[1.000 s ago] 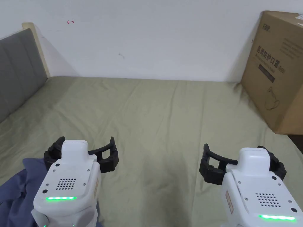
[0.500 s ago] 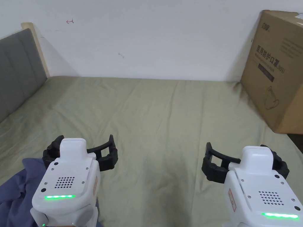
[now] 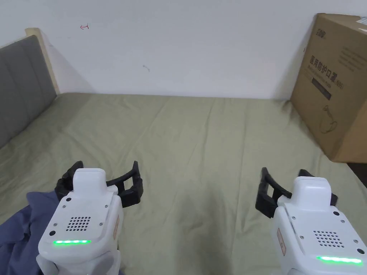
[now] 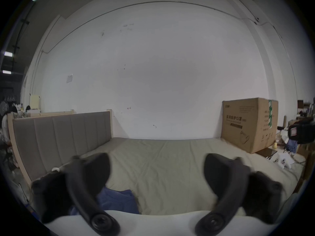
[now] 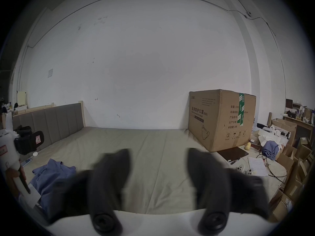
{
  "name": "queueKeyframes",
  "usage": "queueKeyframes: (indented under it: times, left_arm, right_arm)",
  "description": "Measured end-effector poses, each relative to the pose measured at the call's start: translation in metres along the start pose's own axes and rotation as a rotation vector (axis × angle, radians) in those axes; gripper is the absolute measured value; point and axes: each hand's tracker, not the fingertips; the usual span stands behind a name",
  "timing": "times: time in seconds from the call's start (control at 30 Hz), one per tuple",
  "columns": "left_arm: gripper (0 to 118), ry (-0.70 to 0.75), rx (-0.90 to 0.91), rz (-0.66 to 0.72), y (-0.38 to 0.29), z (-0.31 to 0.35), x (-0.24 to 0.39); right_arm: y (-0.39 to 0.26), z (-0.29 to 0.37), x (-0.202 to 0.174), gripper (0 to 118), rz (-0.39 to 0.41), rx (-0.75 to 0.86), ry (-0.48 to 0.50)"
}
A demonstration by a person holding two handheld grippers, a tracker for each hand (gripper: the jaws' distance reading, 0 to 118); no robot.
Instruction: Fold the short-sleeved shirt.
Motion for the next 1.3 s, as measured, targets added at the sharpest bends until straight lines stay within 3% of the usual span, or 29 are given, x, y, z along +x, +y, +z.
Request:
queueKeyframes:
  times: [0.03,0.07,0.1,0.37,0.5,0.97,1.13,1.3]
  left_arm:
    - [49,-0.009,0.012,0.021,0.000,0.002,0.000]
    - [13,-0.023,-0.001,0.035,0.002,0.002,-0.001]
    - [0,-0.025,-0.020,0.039,0.003,-0.001,0.000]
    - [0,-0.010,-0.045,0.001,0.005,-0.001,-0.004]
    - [0,0.044,-0.067,-0.014,0.003,0.008,-0.024]
    - [0,0.451,-0.107,-0.042,0.007,0.097,-0.165]
    - [0,0.523,-0.127,-0.011,0.010,0.123,-0.201]
    - [0,0.550,-0.147,0.025,0.009,0.129,-0.220]
  right_arm:
    - [0.000,0.000,0.001,14,-0.002,-0.006,0.007]
    - [0.000,-0.001,0.001,0,0.000,-0.008,0.003]
    - [0.000,-0.002,-0.001,0,0.014,-0.005,-0.011]
    - [0.004,-0.007,-0.008,0,0.022,-0.001,0.025]
    - [0.006,-0.017,-0.024,0,0.016,0.003,0.091]
    - [0.010,-0.030,-0.170,0,0.040,0.009,0.489]
    - [0.005,-0.025,-0.207,0,0.041,0.003,0.568]
    - [0.003,-0.023,-0.221,0,0.034,-0.011,0.605]
